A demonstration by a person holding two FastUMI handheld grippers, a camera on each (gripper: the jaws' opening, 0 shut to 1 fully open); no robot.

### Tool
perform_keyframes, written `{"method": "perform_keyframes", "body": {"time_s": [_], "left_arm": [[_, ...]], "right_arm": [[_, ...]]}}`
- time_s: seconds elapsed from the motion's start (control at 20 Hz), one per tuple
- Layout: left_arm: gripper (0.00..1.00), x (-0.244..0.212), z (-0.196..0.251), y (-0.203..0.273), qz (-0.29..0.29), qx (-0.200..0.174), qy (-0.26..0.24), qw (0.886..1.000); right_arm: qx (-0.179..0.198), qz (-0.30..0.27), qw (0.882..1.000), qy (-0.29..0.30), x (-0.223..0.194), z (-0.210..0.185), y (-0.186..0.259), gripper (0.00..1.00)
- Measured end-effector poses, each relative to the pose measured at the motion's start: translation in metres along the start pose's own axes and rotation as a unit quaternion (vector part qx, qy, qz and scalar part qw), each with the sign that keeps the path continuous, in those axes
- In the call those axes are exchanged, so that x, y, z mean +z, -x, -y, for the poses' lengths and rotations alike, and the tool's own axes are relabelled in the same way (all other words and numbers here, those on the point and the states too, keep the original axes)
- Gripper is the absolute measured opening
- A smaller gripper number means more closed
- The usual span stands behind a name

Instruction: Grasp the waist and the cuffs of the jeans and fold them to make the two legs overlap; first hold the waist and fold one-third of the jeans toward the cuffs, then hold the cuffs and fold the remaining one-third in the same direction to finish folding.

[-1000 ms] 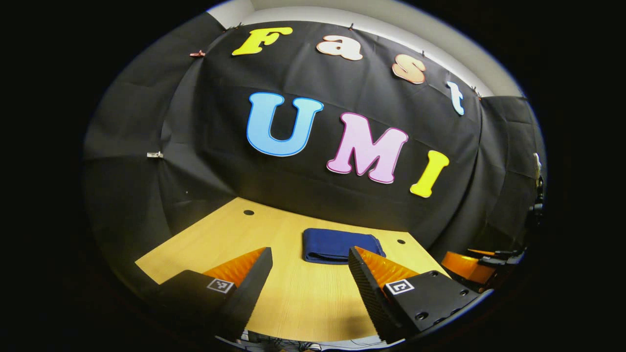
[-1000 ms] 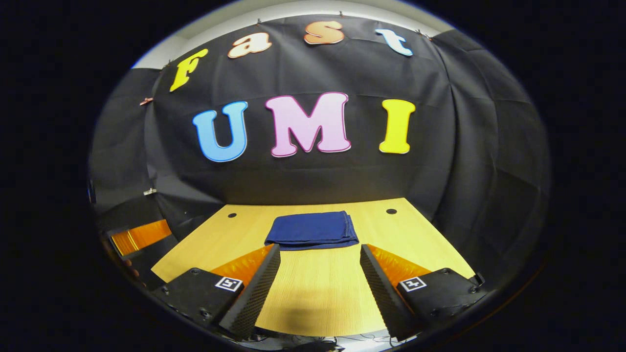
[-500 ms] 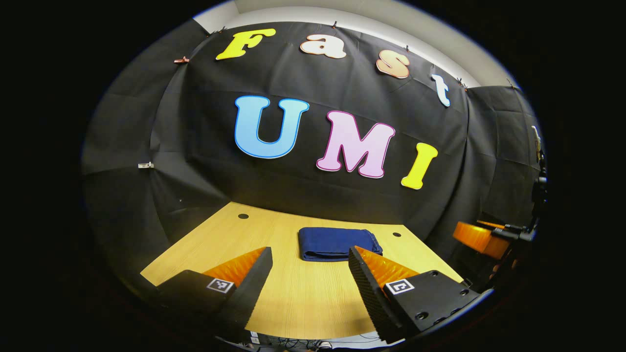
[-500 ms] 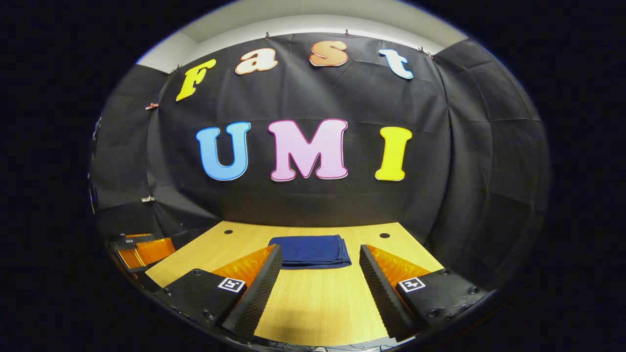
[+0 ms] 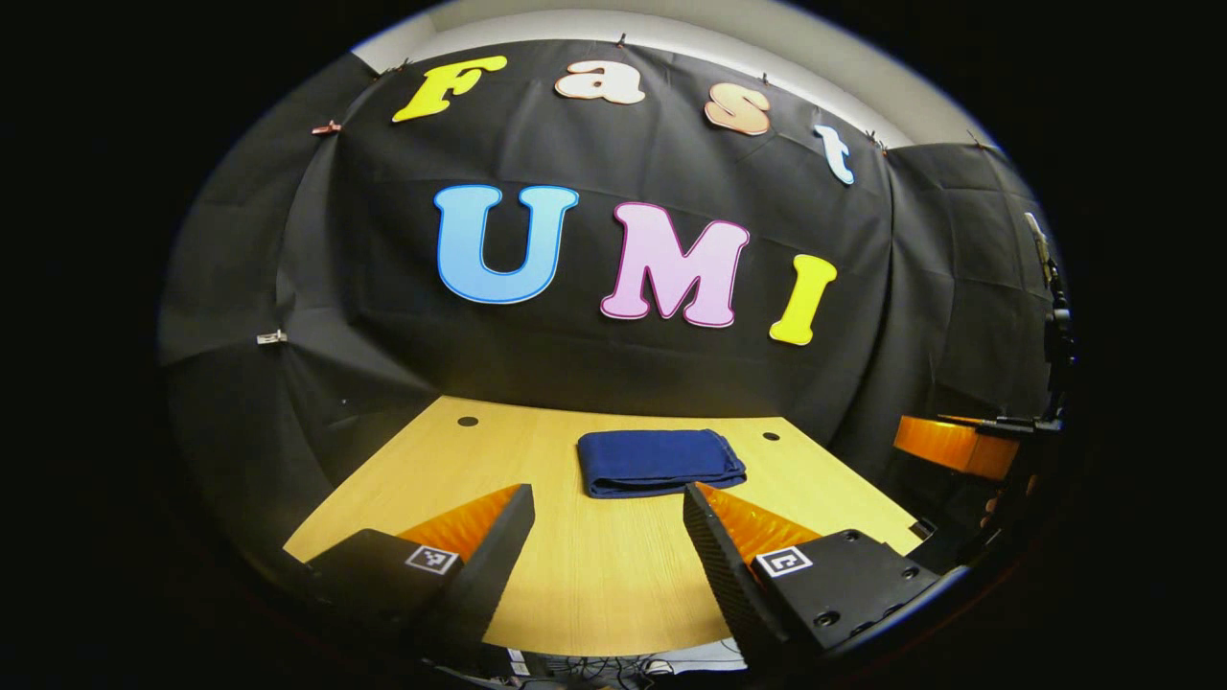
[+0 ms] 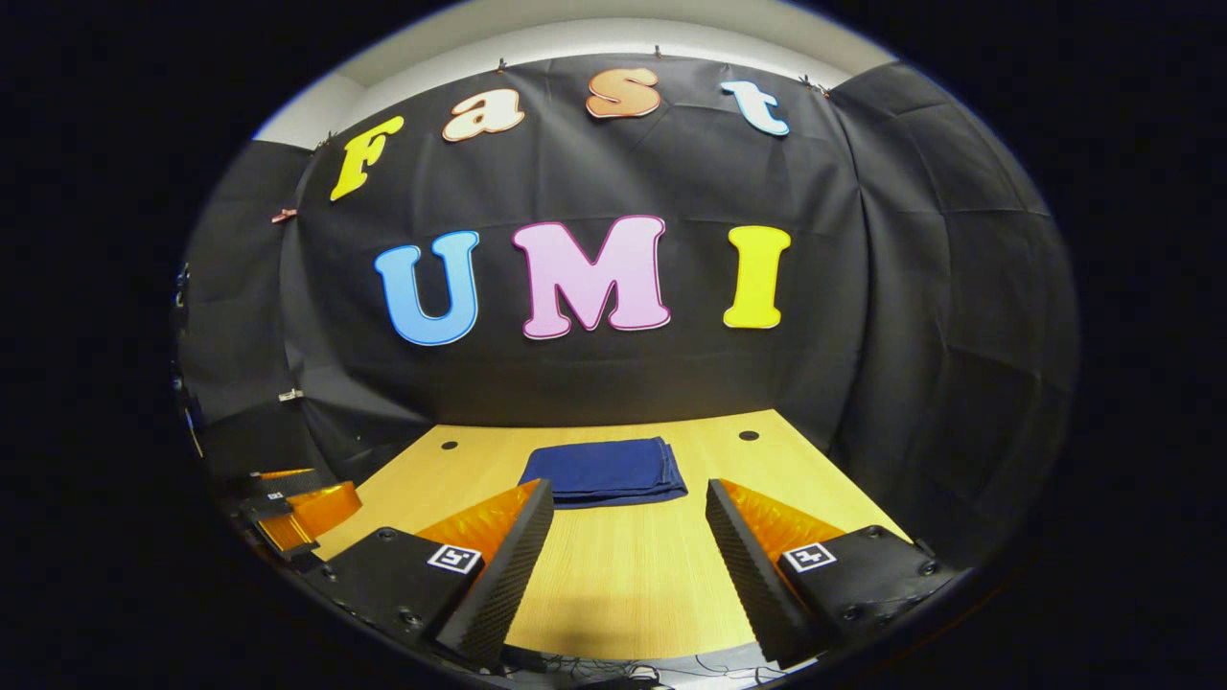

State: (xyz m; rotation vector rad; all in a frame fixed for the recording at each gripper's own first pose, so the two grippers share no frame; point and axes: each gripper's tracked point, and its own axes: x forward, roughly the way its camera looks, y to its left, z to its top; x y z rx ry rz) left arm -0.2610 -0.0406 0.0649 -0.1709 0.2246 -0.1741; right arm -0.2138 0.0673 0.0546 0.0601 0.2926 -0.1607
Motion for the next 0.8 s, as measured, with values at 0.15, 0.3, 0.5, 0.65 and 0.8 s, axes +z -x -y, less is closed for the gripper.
{"method": "perform_keyframes", "body": {"time_s": [0.15,0.3,0.5,0.65,0.8], "left_arm": [[0.96,0.000,-0.001,0.000,0.000,-0.006,-0.001,1.000],[0.97,-0.001,-0.004,0.003,0.007,-0.011,-0.009,1.000],[0.97,-0.003,-0.019,0.011,0.008,0.001,-0.007,1.000],[0.97,-0.004,-0.030,0.014,0.013,0.009,-0.019,1.000],[0.96,0.001,-0.040,0.016,0.023,0.017,-0.033,0.999]], "right_arm": [[-0.007,0.008,1.000,-0.001,0.006,-0.002,0.002,0.98],[-0.007,0.008,1.000,-0.007,0.008,-0.006,0.000,0.98],[0.001,0.000,1.000,-0.001,0.006,-0.017,-0.005,0.98],[0.011,-0.002,1.000,-0.001,0.003,-0.028,-0.007,0.98],[0.013,-0.006,1.000,0.004,-0.002,-0.032,-0.008,0.98]]}}
